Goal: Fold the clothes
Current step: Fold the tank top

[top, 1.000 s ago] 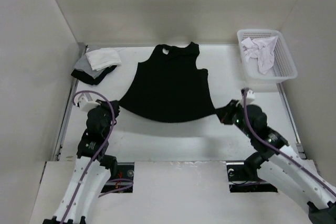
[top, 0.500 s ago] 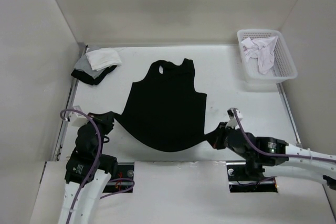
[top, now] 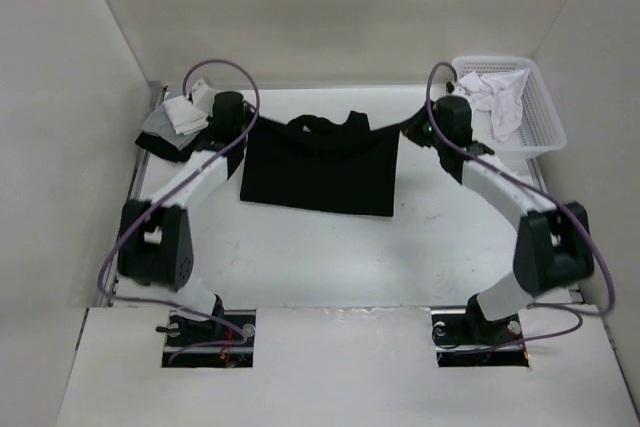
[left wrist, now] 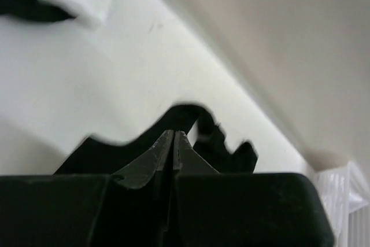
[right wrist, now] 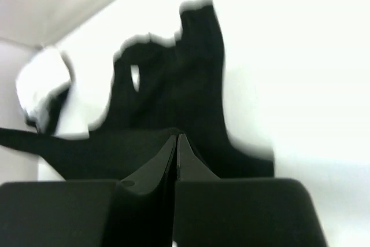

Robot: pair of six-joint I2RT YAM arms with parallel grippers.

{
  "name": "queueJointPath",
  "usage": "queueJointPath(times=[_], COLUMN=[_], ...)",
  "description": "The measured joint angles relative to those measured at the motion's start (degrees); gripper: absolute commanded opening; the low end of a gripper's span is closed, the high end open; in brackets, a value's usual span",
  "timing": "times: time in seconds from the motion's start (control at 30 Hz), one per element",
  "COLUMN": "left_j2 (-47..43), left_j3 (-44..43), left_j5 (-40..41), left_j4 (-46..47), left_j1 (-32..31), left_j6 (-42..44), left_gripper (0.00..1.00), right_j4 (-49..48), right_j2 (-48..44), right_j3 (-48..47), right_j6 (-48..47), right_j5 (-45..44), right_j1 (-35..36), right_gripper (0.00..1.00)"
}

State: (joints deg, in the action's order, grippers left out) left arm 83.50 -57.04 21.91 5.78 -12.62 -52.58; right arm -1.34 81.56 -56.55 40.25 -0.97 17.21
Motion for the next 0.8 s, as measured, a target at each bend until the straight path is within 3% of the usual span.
queueJointPath(times=[0.13,0.17,0.23,0.3,0.4,0.5,0.63,0.7,0.8], left_j2=[18.3,21.8,26.9,30.8,31.7,25.6,11.3,6.4,4.3], left_j3=[-17.7,-21.1,-25.6,-29.3,-28.5,-17.2,6.1,15.1,23.5], left_j5=[-0.1,-0.1,-0.2,-1.4,-3.2,-3.6,-3.0,-3.4,-6.4], left_j4=[3.6,4.2,4.4,4.3,4.3,6.8,11.5,13.4,15.9], left_j1=[1.1,1.4,1.8,2.4,3.1,3.3,2.9,2.7,3.9], left_j6=[1.7,2.1,3.1,4.4,5.3,5.2,2.7,1.0,-1.4], left_gripper=[0.05,0.1,0.26,0.34,0.35,0.31,0.31,0.32,0.37], right_j4=[-3.4,-3.6,-3.3,-2.5,-0.6,-0.8,-3.5,-5.6,-9.7], right_j2=[17.7,21.3,28.1,33.4,36.3,33.5,21.4,14.4,5.3], right_j3=[-16.6,-20.2,-27.2,-33.2,-35.5,-29.8,-11.3,-2.4,8.2], right_j6=[0.2,0.3,0.9,1.3,0.9,0.3,-0.1,0.2,0.9], right_j5=[5.1,5.9,7.0,7.4,7.7,7.4,5.9,5.3,5.2], right_j1=[-5.8,-6.7,-8.2,-8.9,-8.9,-8.1,-5.7,-3.6,0.1], right_gripper=[0.01,0.06,0.27,0.43,0.49,0.42,0.07,0.03,0.04])
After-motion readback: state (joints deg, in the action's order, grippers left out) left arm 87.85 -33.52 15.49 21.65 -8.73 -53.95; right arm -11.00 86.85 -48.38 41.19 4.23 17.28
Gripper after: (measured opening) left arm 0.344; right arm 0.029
